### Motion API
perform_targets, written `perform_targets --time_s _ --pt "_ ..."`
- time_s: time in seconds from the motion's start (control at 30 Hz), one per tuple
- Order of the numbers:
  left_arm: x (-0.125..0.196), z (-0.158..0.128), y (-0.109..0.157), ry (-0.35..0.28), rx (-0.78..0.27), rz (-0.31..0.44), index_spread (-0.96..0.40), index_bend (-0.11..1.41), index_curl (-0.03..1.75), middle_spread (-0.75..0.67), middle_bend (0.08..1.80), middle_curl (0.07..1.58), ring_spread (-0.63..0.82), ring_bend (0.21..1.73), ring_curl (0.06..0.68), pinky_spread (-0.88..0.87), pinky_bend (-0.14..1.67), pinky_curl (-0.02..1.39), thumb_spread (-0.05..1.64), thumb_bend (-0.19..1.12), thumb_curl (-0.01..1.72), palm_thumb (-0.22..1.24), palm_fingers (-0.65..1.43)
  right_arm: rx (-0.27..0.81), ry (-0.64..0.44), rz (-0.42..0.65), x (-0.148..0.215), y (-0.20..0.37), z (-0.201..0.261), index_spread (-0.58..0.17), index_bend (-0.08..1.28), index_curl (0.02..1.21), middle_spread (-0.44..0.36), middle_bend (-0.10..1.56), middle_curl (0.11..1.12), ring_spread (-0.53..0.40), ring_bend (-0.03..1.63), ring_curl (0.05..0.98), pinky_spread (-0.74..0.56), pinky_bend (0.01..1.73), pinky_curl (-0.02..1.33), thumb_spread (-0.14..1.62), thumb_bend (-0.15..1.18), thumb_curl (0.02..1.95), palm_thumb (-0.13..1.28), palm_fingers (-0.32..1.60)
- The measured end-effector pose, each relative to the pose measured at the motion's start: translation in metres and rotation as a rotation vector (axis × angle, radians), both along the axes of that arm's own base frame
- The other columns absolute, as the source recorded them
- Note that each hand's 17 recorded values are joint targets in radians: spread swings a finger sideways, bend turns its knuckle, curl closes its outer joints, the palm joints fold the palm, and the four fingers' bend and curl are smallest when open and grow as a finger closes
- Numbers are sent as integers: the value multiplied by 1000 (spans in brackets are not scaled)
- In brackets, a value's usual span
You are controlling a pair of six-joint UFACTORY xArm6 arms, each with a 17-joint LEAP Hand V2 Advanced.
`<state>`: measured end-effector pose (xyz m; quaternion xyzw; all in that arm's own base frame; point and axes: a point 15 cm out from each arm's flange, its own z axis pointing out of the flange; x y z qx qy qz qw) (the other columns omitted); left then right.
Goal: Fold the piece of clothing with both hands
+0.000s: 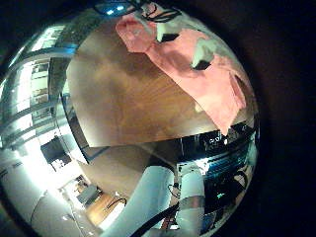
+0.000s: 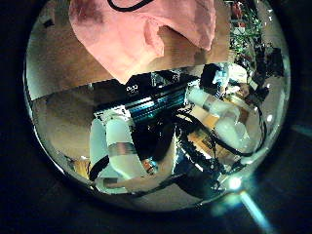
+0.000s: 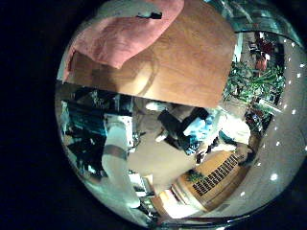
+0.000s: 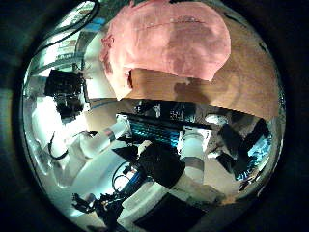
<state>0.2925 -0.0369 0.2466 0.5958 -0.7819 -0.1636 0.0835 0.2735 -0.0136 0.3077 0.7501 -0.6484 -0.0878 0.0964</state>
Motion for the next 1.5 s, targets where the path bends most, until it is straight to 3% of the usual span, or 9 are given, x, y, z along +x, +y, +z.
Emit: perform_targets --time_s 0.37,0.97,1.27,1.5 --pt "2 -12 -19 10 10 -14 50 163 322 216 200 392 276 742 202 371 372 361 1028 -26 280 81 163 -7 1 13 -1 -3 0 -279 166 305 68 214 365 152 595 233 417 678 167 1205 -17 255 335 250" --pt "9 -99 -38 -30 10 -31 130 148 302 288 196 377 363 754 207 414 436 373 935 -29 292 55 109 -8 8 11 0 -3 -6 -281 168 307 53 212 366 143 592 233 410 665 164 1205 -17 254 335 247" --pt "7 -128 -45 -2 35 -34 171 153 294 299 266 397 399 747 202 433 434 363 892 -30 305 68 143 -9 14 10 -1 -4 -8 -281 165 306 64 210 366 146 593 235 409 663 166 1205 -17 254 335 248" --pt "10 -136 -41 -15 100 -52 145 182 311 158 406 458 307 738 197 376 389 345 886 -12 324 167 261 -8 16 8 -2 -5 -8 -281 167 307 56 205 366 152 592 236 409 664 168 1205 -17 254 335 245"
